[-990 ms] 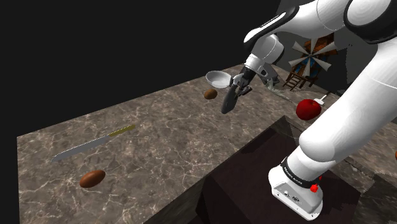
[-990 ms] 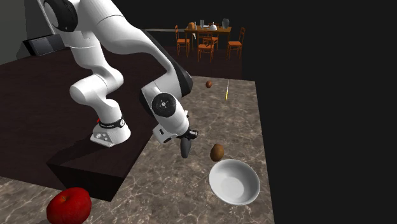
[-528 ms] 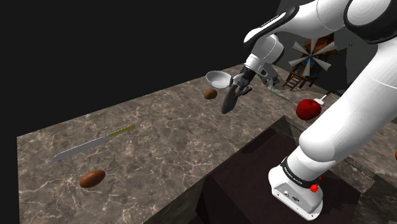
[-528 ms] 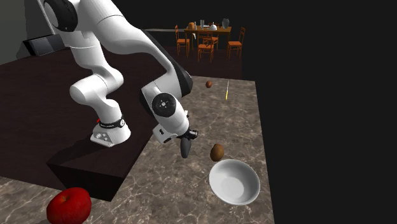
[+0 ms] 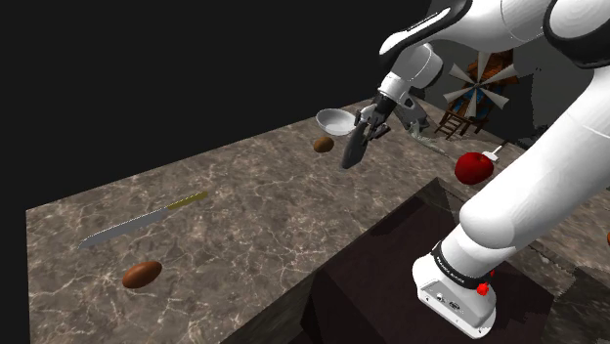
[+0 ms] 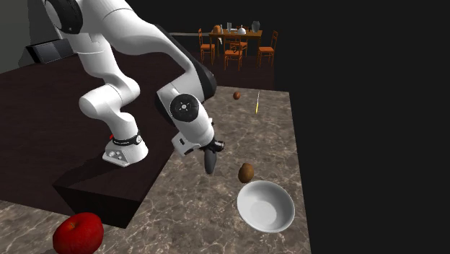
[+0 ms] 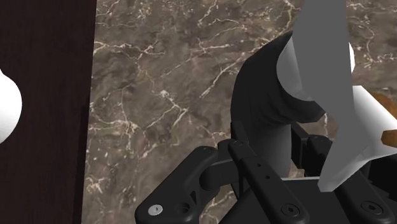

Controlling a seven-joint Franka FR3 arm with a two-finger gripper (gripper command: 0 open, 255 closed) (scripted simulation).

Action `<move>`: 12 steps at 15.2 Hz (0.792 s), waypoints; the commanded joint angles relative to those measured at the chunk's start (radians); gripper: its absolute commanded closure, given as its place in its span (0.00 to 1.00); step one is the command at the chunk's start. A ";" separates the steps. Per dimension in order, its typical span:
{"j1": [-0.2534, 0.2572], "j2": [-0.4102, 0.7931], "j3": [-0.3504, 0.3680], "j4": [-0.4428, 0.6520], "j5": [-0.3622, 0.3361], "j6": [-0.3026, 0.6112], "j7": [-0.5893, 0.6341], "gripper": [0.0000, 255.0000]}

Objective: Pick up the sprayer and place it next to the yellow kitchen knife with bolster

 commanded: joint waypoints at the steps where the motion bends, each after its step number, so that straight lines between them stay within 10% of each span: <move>1: -0.001 -0.018 -0.001 0.007 -0.010 -0.021 0.015 1.00; 12: -0.006 -0.099 -0.004 0.069 -0.052 -0.144 0.091 1.00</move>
